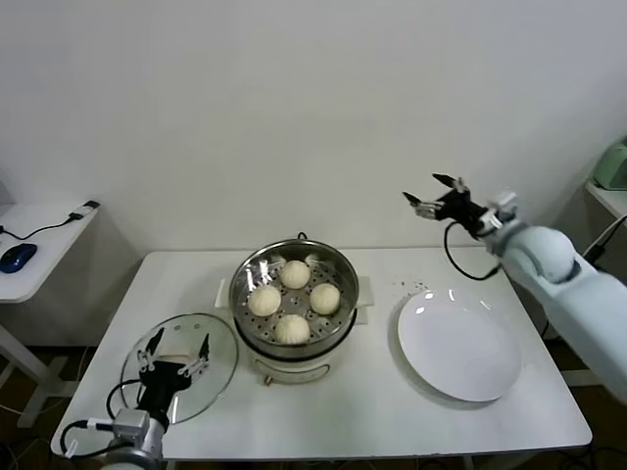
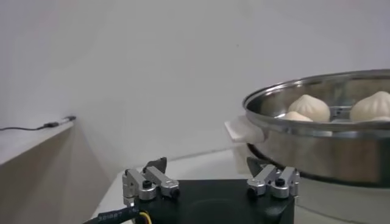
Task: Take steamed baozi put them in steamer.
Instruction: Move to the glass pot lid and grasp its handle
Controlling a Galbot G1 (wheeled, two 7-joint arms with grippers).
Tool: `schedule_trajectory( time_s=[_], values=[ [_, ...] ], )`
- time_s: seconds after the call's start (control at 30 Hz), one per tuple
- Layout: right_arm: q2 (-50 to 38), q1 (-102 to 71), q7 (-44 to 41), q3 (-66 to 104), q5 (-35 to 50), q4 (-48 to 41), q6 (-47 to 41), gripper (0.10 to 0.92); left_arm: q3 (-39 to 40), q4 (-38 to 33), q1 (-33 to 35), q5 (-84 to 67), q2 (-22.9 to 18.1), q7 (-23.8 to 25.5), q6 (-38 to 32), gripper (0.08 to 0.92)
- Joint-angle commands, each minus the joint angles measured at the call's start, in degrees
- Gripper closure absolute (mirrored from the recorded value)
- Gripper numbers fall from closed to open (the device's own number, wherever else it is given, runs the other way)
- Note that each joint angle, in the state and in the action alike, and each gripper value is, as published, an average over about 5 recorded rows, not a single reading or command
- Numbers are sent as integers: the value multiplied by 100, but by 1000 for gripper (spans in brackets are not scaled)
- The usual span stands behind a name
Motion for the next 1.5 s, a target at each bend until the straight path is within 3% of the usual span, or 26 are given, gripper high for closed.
schedule_trajectory(
  time_s=[0.03,0.3,0.6,0.7,0.83,0.97,1.2,1.5],
  values=[
    [1244,-5455,105,4558,-1077,441,1768,203,-18,30,-68,139,21,-20,-86,177],
    [2398,-5947,110,4106,-1613,244,2685,203,-81,292,-99,655,85,-45,-448,177],
    [2918,-6091,206,3720,-1953,274,2543,203,-70,675,-11,2130,311,-503,-1110,177],
    [2982,-6101,267,3645,-1990,282,2521,203,-81,950,44,3323,523,-933,-1468,177],
    [3037,-6099,307,3604,-2015,293,2479,203,-140,1600,14,5654,640,-2110,-1849,177],
    [3053,-6079,328,3588,-2023,283,2461,203,-100,2174,23,6899,614,-2938,-1555,177],
    [3119,-6080,319,3580,-2074,310,2467,203,9,2723,-76,7336,441,-3189,-1401,177],
    [3196,-6193,304,3567,-2188,388,2492,203,55,3271,-429,7503,379,-3159,-1273,177]
  ],
)
